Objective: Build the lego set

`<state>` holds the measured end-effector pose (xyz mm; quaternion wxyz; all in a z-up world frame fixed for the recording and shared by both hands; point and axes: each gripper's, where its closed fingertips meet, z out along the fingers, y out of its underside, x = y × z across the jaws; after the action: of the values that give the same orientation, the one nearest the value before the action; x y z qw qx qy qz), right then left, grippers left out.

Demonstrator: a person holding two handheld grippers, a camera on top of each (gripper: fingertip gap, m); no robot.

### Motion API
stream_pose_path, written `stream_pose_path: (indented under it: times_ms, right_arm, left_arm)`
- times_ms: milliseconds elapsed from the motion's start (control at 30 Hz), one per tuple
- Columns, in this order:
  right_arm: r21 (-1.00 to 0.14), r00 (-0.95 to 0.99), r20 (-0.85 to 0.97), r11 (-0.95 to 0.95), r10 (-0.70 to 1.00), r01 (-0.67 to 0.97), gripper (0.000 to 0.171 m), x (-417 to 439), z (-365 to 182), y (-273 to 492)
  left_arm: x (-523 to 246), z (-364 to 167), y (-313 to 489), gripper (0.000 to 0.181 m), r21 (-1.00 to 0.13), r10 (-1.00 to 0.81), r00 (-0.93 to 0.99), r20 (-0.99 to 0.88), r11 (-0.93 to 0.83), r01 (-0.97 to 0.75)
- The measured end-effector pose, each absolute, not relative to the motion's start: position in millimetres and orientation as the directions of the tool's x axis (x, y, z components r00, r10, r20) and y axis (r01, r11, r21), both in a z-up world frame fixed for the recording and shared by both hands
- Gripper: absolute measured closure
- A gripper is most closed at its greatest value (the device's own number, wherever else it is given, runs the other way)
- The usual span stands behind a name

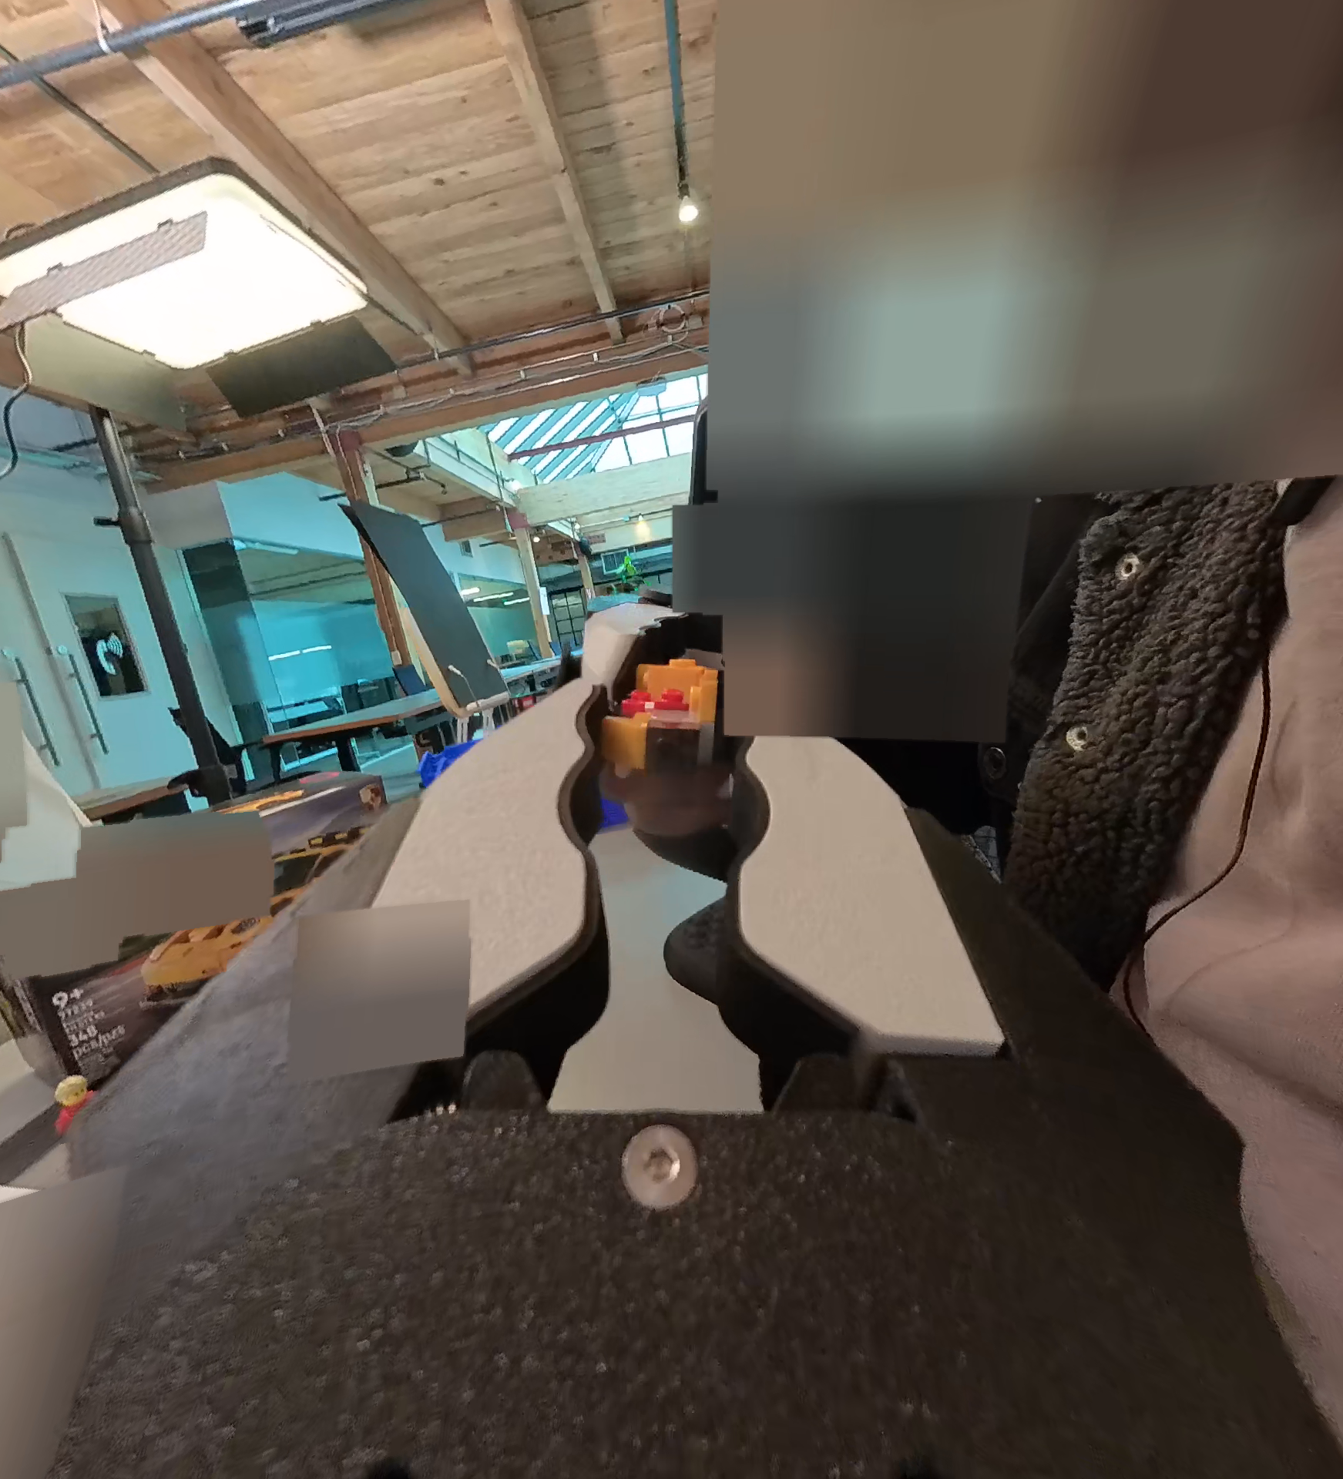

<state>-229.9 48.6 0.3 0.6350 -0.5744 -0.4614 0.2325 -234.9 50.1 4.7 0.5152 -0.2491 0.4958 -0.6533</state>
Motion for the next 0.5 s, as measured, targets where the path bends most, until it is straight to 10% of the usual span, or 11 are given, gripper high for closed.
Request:
stream_pose_path:
  times_ms: [500]
  right_arm:
    - [-0.973,0.449,0.226,0.179,0.865,0.144,0.139,-233.7,1.6,42.3]
  left_arm:
    - [-239.9,8.7,41.7,0.153,-0.88,-0.906,-0.329,-0.265,0.088,0.467]
